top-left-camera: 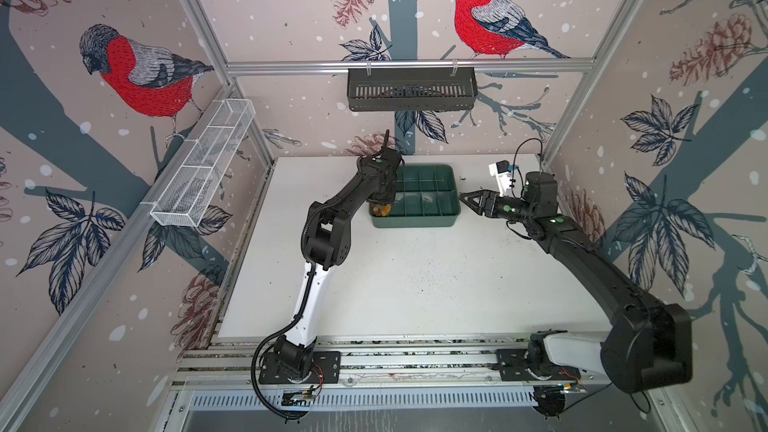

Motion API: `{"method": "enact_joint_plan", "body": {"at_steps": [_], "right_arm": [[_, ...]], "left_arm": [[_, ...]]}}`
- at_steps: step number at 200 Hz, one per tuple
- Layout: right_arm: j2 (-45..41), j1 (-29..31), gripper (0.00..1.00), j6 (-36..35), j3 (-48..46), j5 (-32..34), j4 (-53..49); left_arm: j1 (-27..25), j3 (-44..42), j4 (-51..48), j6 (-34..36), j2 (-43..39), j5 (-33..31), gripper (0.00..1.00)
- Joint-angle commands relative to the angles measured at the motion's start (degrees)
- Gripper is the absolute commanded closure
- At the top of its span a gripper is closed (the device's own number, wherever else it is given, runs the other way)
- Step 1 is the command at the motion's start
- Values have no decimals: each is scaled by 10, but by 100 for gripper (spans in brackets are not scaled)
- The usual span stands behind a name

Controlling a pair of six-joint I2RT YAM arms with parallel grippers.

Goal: Roll the socks
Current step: 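Lower the rolled sock with the left gripper into the compartment nearest it, then open the left gripper and lift it away from the sock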

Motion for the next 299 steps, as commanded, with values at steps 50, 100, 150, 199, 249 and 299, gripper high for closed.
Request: {"method": "enact_joint_plan", "body": {"at_steps": [50,100,150,199,249,299], "right_arm": [[-1,-3,41,-13,-3,-10,8],[-3,-3,41,-14,-3,-7,3],[-5,-4,41,-12,-6,-5,3],[-7,-4,41,-10,-5,-2,2],[-1,6,40,-9,-6,-5,5],[-4,8,39,-12,-5,-3,2]], "left_arm": [[0,-34,-17,0,21,-11,100],[1,-92,51,-2,-40,6,61],[1,-140,97,-5,-98,19,48],[1,-156,114,-8,-134,30,42],[1,-158,116,-4,-136,34,39],[2,-168,122,-8,-145,28,28]]}}
